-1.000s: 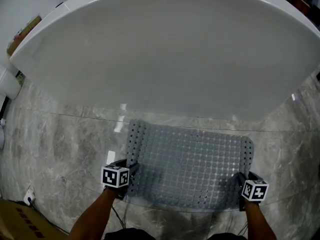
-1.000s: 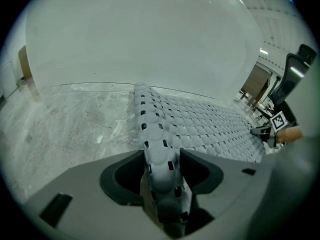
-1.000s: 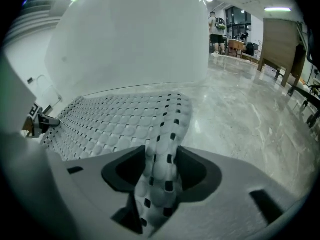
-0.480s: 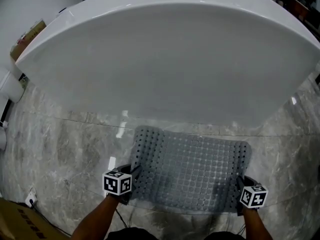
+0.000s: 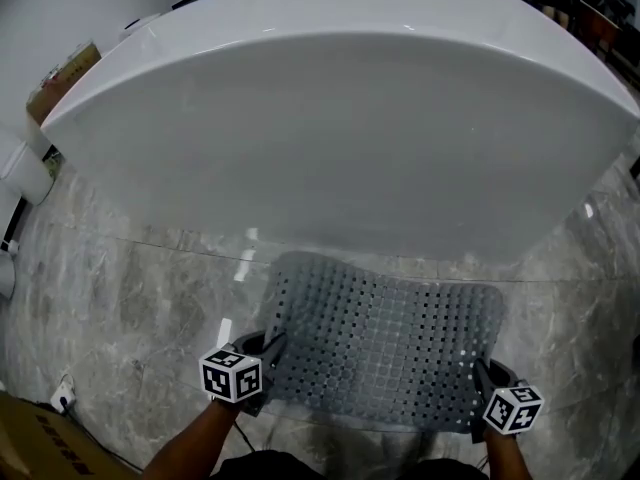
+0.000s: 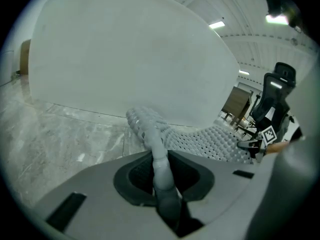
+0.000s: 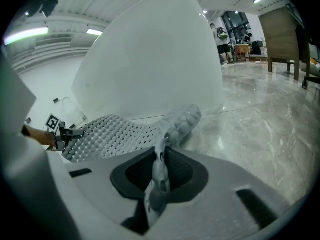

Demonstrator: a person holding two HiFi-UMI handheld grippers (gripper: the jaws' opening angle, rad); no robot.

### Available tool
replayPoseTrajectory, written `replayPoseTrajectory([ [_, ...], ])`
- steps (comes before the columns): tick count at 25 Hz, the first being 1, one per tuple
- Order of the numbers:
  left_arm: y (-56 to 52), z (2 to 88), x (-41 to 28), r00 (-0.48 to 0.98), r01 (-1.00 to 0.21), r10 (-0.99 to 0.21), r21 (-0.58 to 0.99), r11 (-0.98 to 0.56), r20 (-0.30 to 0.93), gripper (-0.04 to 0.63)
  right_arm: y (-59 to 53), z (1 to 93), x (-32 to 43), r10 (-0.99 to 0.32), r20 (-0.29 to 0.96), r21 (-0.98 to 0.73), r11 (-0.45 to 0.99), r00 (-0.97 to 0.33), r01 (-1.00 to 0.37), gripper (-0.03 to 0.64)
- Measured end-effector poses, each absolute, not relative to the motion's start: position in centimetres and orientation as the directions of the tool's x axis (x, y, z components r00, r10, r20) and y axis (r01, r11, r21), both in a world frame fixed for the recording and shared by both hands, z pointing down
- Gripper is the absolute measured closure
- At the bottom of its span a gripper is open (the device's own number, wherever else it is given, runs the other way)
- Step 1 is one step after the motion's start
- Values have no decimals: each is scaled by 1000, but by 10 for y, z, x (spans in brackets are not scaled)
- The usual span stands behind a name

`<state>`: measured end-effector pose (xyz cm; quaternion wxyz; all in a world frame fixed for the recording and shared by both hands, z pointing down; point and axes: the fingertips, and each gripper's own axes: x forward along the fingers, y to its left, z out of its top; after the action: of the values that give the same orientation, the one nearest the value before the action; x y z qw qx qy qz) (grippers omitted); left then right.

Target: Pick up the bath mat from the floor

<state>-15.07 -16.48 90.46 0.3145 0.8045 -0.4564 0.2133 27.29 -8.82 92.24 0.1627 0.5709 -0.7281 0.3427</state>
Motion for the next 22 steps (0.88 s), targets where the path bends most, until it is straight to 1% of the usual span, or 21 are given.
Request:
replayPoseTrajectory([
  [5,-163,878,-146,517,-855,-627,315,-411,583,534,-91,894,262,-746,579,-343,142,-328,-929,568],
  [13,-163,833,-146,520,-854,-686,322,-408,509,537,-100,840,253,-790,503,-346,188,-351,-919,569],
  [22,-150,766,-147,506,-861,-743,316,-399,438,538,-105,775,247,-810,456,-339,227,-370,-913,569],
])
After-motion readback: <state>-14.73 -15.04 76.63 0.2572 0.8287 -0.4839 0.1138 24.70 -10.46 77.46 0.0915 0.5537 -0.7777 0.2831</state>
